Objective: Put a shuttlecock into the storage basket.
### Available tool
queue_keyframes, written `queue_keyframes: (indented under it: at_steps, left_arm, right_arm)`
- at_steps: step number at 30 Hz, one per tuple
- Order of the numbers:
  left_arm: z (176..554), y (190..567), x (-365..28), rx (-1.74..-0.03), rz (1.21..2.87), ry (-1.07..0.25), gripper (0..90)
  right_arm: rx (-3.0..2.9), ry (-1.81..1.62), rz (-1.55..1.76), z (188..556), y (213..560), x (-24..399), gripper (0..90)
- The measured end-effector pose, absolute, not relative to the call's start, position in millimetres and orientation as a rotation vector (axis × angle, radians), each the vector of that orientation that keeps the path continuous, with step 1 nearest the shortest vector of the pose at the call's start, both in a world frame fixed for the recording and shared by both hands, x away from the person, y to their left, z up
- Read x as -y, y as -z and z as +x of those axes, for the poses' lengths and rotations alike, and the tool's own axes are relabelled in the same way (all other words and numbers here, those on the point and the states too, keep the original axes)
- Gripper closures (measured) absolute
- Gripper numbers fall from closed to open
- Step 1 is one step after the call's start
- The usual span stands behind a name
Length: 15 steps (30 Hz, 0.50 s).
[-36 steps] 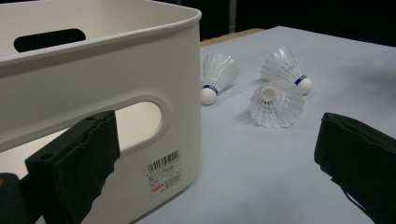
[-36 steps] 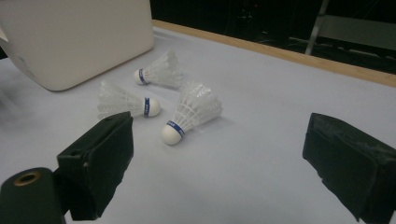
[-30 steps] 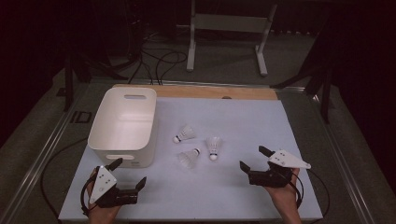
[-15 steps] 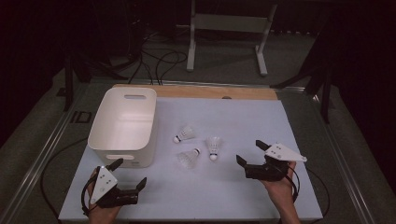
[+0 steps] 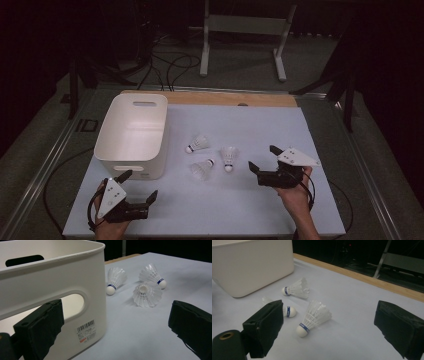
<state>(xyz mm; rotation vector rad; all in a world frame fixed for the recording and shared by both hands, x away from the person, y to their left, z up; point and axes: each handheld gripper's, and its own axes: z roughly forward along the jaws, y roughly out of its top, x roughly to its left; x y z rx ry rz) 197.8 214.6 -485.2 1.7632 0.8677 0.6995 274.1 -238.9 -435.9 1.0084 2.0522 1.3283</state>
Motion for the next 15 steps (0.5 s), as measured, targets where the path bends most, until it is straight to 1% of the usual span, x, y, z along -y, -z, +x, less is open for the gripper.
queue_keyframes:
  at_steps: [15]
  left_arm:
    - [198,486,-214,-0.869,1.770,-0.696,0.8]
  right_arm:
    - [-2.099,-1.255,1.039,287,431,232,8.8]
